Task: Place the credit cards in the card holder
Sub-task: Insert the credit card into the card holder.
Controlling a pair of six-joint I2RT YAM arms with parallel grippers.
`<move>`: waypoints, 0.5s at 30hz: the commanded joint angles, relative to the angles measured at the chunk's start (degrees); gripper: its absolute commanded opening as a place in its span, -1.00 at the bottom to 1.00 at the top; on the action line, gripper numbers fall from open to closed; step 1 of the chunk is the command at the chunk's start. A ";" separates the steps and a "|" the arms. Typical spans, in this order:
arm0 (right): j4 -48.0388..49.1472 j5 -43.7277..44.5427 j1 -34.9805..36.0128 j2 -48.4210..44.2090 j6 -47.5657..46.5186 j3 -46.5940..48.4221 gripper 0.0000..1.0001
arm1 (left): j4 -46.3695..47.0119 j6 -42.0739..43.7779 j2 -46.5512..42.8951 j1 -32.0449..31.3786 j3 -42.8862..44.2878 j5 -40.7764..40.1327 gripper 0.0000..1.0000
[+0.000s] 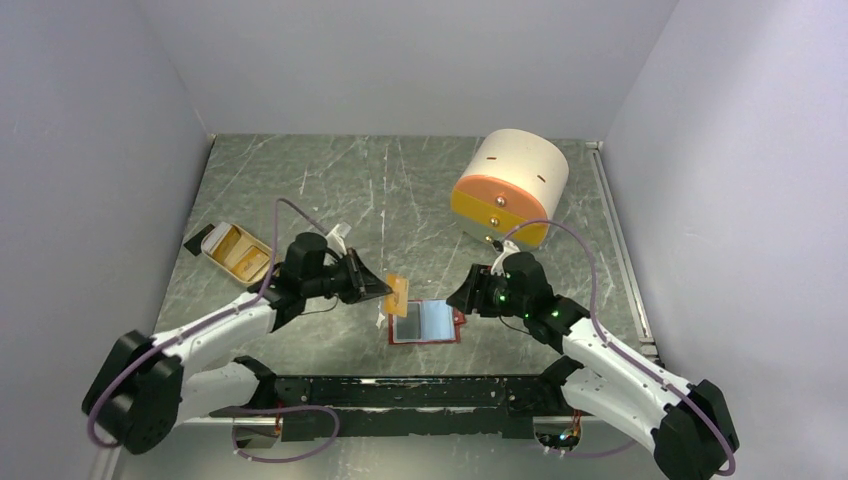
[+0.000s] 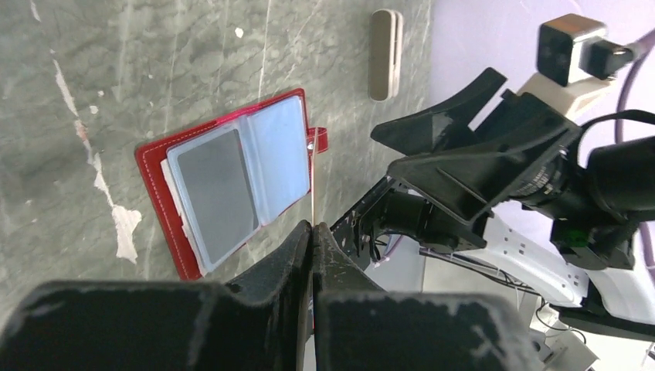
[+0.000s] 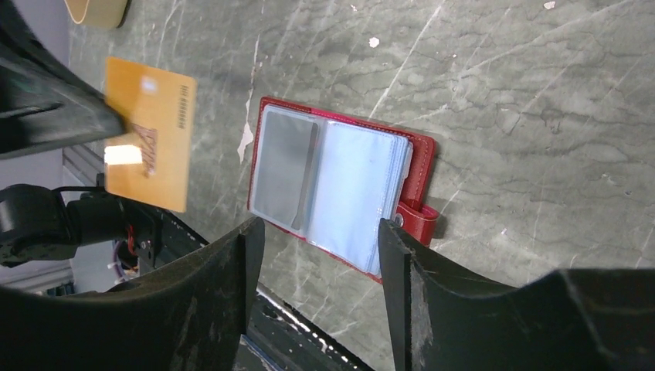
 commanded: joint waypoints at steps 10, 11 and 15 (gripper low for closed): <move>3.59 -1.43 -0.36 1.78 -0.05 -2.11 0.20 | 20.54 -4.76 15.21 -7.61 -3.28 -7.36 -0.82; 3.89 -1.67 -0.36 1.84 -0.05 -2.35 0.20 | 22.00 -5.27 15.68 -7.97 -3.67 -7.43 -0.82; 5.38 -2.19 -0.36 2.50 0.38 -3.31 0.20 | 22.54 -5.65 18.07 -9.76 -3.11 -8.94 -0.82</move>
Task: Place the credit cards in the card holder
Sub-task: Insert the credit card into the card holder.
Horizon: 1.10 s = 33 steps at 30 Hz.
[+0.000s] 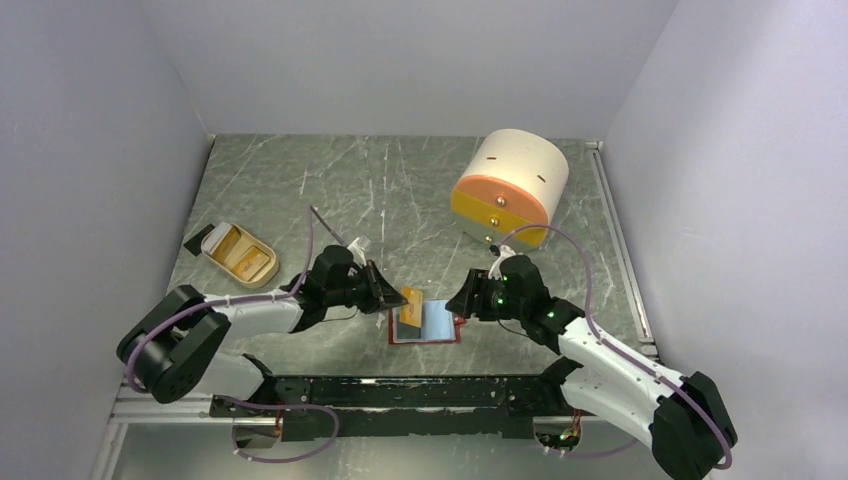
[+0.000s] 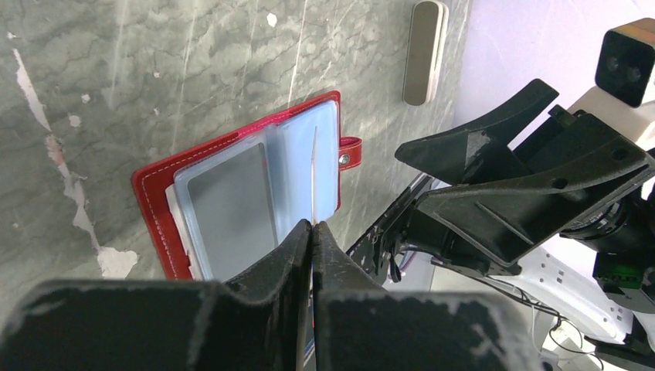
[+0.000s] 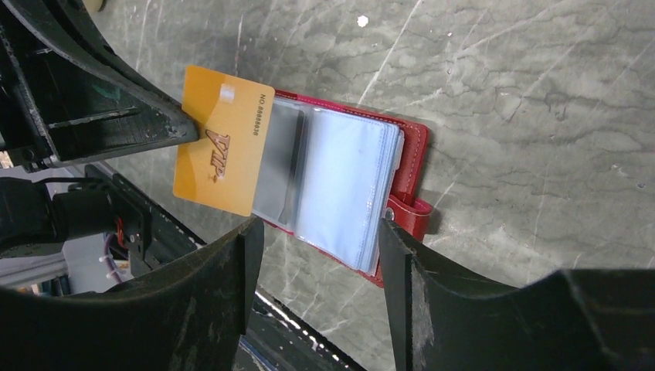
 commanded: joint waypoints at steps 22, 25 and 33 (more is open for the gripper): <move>9.92 -2.04 -0.35 6.26 1.38 -5.41 0.18 | 9.62 -2.76 7.37 -4.18 -2.94 -6.50 -0.82; 10.47 -2.03 -0.41 6.96 1.39 -5.95 0.18 | 10.14 -3.56 7.42 -4.17 -3.33 -6.45 -0.82; 10.97 -1.99 -0.33 7.26 1.58 -6.52 0.18 | 10.91 -6.07 6.27 -5.40 -5.03 -7.32 -0.82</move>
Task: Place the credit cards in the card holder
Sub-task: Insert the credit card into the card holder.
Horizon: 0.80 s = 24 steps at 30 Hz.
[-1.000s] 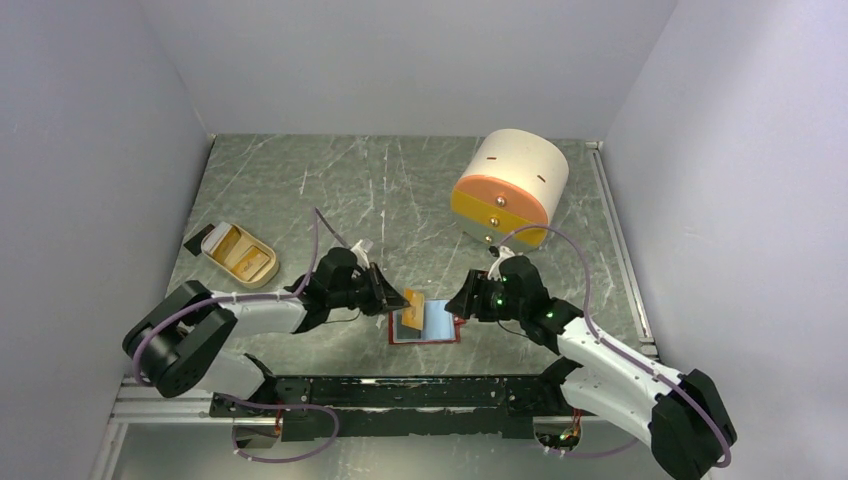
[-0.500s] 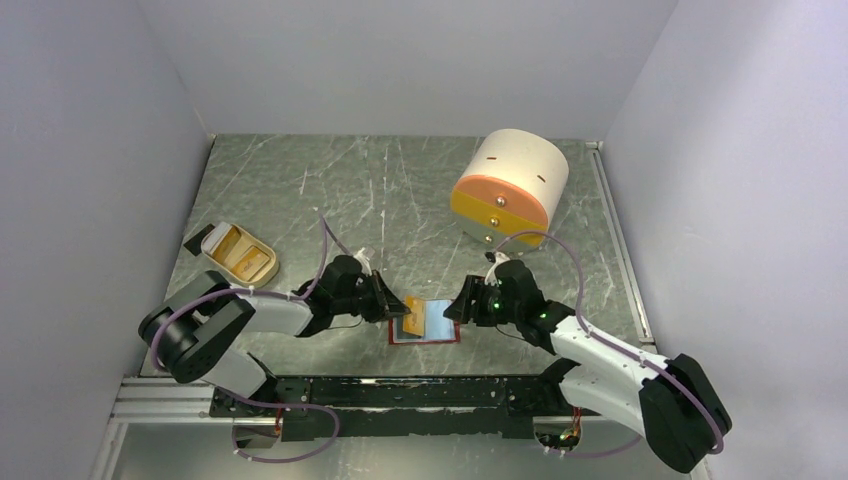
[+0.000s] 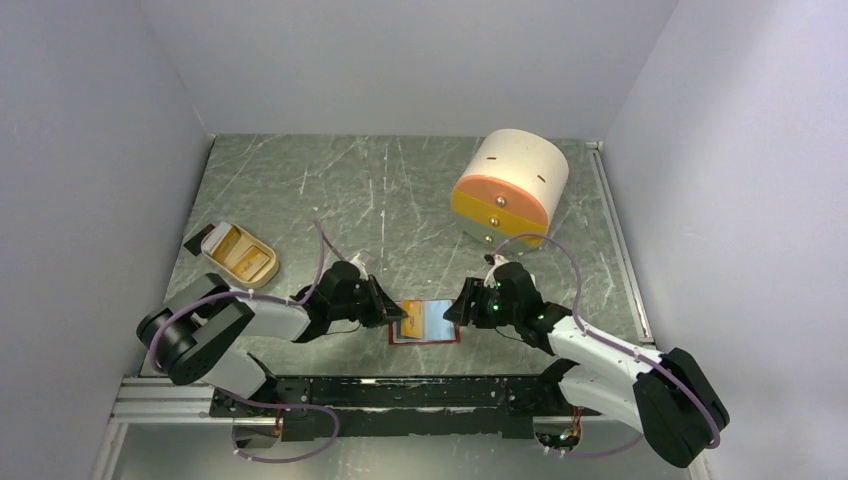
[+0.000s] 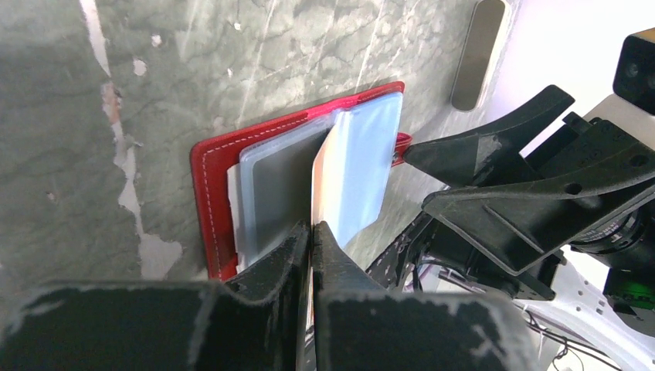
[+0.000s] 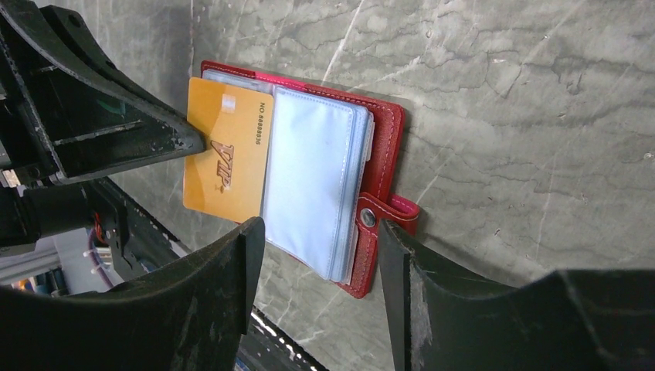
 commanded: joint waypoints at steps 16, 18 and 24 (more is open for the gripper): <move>2.38 -0.09 -0.29 0.18 0.49 -1.96 0.18 | 9.72 -1.93 3.19 -2.75 -0.02 -2.00 -0.82; 2.61 -0.16 -0.29 0.43 0.42 -2.04 0.18 | 9.69 -1.32 3.82 -2.94 0.14 -1.66 -0.82; 2.85 -0.34 -0.29 0.45 0.60 -2.05 0.18 | 7.98 -0.13 4.62 -3.14 0.13 -2.54 -0.82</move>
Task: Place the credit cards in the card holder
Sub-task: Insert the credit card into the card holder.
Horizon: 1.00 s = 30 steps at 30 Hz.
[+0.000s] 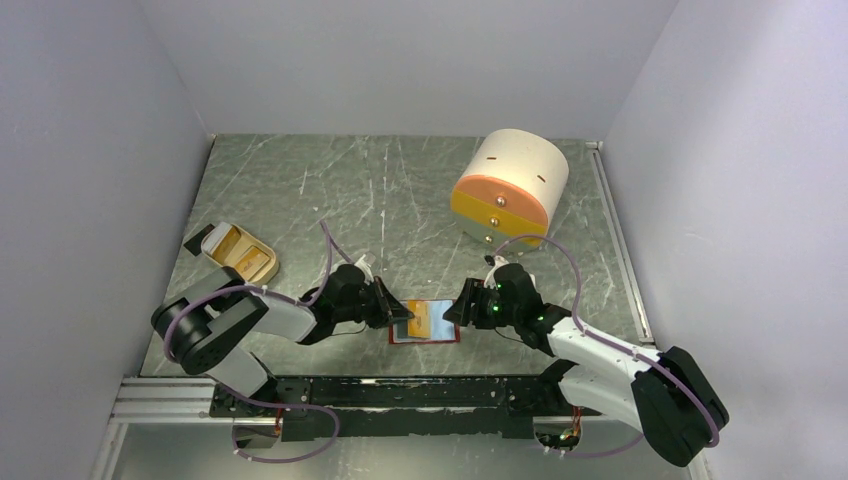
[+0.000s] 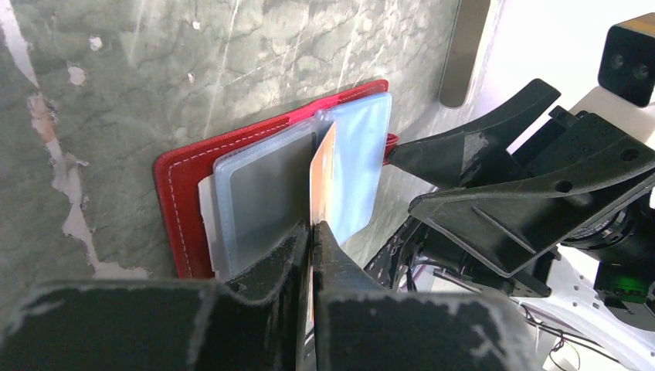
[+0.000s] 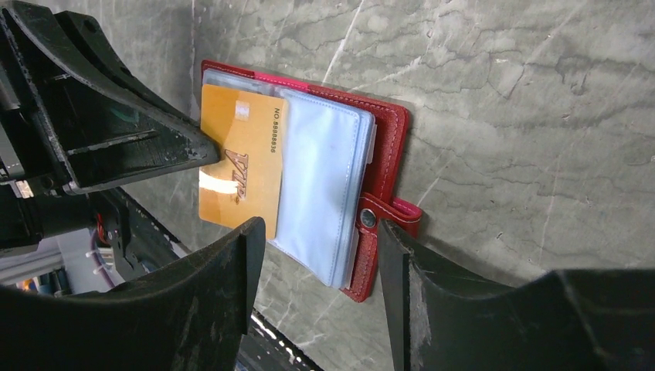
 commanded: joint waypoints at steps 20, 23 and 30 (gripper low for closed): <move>0.46 -0.32 -0.27 -0.74 0.29 -1.00 0.18 | -17.73 13.16 -3.86 -3.06 7.16 -13.36 -0.82; 1.00 -0.64 -0.29 -0.34 0.48 -1.11 0.18 | -18.53 13.57 -4.30 -3.35 7.41 -13.68 -0.82; 1.26 -0.64 -0.23 -0.50 0.62 -1.63 0.18 | -18.10 16.24 -4.58 -3.39 7.47 -11.26 -0.82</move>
